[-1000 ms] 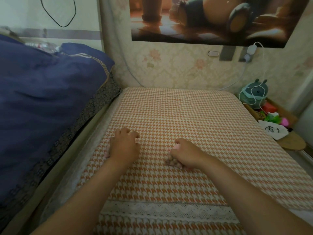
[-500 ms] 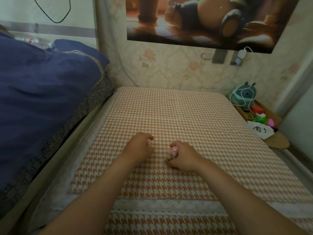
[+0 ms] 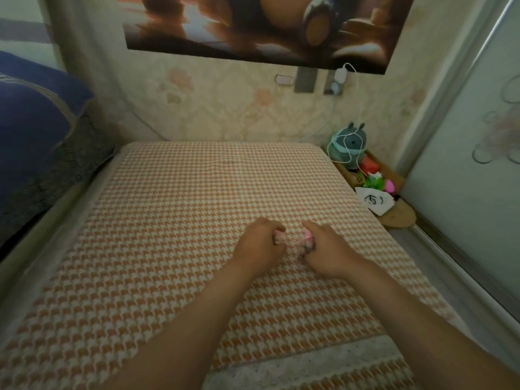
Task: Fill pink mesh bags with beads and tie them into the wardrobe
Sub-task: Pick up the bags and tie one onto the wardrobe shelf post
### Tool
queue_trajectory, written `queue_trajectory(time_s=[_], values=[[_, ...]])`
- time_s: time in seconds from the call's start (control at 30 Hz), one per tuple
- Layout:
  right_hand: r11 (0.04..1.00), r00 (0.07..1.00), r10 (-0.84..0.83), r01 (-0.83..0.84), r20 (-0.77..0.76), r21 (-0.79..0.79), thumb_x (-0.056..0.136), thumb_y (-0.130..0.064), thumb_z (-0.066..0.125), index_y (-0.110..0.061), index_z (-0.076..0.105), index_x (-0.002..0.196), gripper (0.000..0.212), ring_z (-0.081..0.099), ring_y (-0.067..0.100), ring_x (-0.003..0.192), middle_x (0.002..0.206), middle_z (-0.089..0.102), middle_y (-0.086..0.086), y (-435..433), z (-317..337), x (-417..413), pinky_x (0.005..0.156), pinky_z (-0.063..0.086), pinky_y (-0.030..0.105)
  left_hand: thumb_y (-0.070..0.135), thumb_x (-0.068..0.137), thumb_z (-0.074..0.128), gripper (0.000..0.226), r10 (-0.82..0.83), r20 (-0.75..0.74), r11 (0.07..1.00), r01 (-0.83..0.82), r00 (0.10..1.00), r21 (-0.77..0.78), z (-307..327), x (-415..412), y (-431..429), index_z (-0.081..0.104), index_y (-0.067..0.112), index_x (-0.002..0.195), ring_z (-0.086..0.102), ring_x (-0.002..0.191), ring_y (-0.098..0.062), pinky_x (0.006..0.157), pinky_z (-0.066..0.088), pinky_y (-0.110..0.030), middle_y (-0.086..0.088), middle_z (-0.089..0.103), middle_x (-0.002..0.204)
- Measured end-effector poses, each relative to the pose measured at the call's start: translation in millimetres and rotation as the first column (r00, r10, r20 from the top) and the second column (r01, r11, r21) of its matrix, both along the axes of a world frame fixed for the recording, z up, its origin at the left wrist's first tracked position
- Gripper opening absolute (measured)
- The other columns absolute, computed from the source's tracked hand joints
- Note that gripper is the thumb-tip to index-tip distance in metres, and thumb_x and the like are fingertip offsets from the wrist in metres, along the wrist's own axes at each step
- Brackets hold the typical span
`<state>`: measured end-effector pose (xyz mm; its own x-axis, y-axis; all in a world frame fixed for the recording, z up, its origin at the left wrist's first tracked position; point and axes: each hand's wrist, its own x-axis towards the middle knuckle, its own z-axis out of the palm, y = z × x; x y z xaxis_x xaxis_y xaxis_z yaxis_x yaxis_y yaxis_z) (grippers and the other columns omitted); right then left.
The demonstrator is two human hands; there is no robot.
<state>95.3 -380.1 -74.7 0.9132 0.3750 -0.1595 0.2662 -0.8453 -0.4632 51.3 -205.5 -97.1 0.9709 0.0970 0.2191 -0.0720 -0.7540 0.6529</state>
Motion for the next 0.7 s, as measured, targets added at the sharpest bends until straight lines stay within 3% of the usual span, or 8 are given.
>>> queue_trajectory(time_s=[0.17,0.27,0.37,0.43,0.53,0.6,0.7], values=[[0.999,0.996,0.027,-0.024,-0.085,0.034,0.090,-0.026,0.060,-0.029,0.015,0.161,0.085,0.056,0.028,0.111,0.120,0.052,0.003,-9,-15,42,0.098,0.052,0.048,0.026,0.089,0.063,0.039,-0.016,-0.029,0.995,0.019,0.999,0.102,-15,52,-11,0.060,0.024,0.128,0.053,0.109,-0.017,0.093,0.048,-0.030,0.001,0.057,0.117],[0.987,0.982,0.045,-0.015,-0.186,0.161,0.091,-0.022,0.063,-0.026,0.005,0.163,0.092,0.059,0.023,0.101,0.106,0.059,-0.002,-5,-15,62,0.093,0.051,0.041,0.029,0.086,0.066,0.053,-0.048,-0.097,0.993,0.058,0.994,0.107,-25,72,-3,0.053,0.027,0.136,0.051,0.117,-0.020,0.097,0.046,-0.034,0.000,0.056,0.123],[0.988,0.965,0.033,0.008,-0.261,0.153,0.096,-0.033,0.062,-0.029,0.004,0.163,0.089,0.053,0.013,0.103,0.127,0.053,-0.008,-7,-2,73,0.086,0.042,0.031,0.042,0.087,0.064,0.067,-0.046,-0.155,0.998,0.052,0.987,0.036,-21,80,3,0.038,0.027,0.147,0.046,0.127,-0.021,0.104,0.044,-0.040,-0.001,0.050,0.136],[0.993,0.962,0.013,0.019,-0.273,0.113,0.094,-0.044,0.064,-0.030,0.010,0.162,0.088,0.050,0.013,0.104,0.137,0.049,-0.003,-12,6,73,0.085,0.043,0.030,0.047,0.089,0.058,0.071,-0.022,-0.189,0.995,0.041,0.982,0.096,-16,80,8,0.030,0.026,0.151,0.041,0.131,-0.021,0.107,0.041,-0.041,0.000,0.044,0.143],[1.000,0.975,-0.001,0.005,-0.222,0.019,0.086,-0.058,0.069,-0.027,0.026,0.157,0.089,0.053,0.019,0.114,0.136,0.045,-0.002,-14,5,67,0.087,0.042,0.028,0.053,0.087,0.056,0.073,0.015,-0.269,0.984,0.033,0.963,0.172,-12,73,14,0.028,0.031,0.151,0.038,0.130,-0.023,0.104,0.042,-0.041,0.001,0.043,0.138],[0.999,0.988,-0.006,0.011,-0.152,0.037,0.085,-0.053,0.073,-0.026,0.043,0.142,0.070,0.056,0.017,0.109,0.120,0.047,-0.005,-9,-1,61,0.083,0.045,0.025,0.049,0.086,0.060,0.068,-0.020,-0.341,0.986,0.075,0.940,0.150,-7,66,9,0.034,0.035,0.148,0.043,0.122,-0.023,0.098,0.045,-0.037,0.001,0.047,0.127],[0.993,0.991,-0.071,0.082,-0.113,0.090,0.090,-0.042,0.071,-0.025,0.054,0.122,0.040,0.058,0.014,0.089,0.108,0.053,-0.004,-2,-8,56,0.077,0.055,0.033,0.031,0.087,0.066,0.060,-0.022,-0.366,0.995,0.055,0.930,0.079,2,62,-1,0.046,0.031,0.143,0.052,0.110,-0.024,0.093,0.049,-0.036,-0.003,0.054,0.118]])
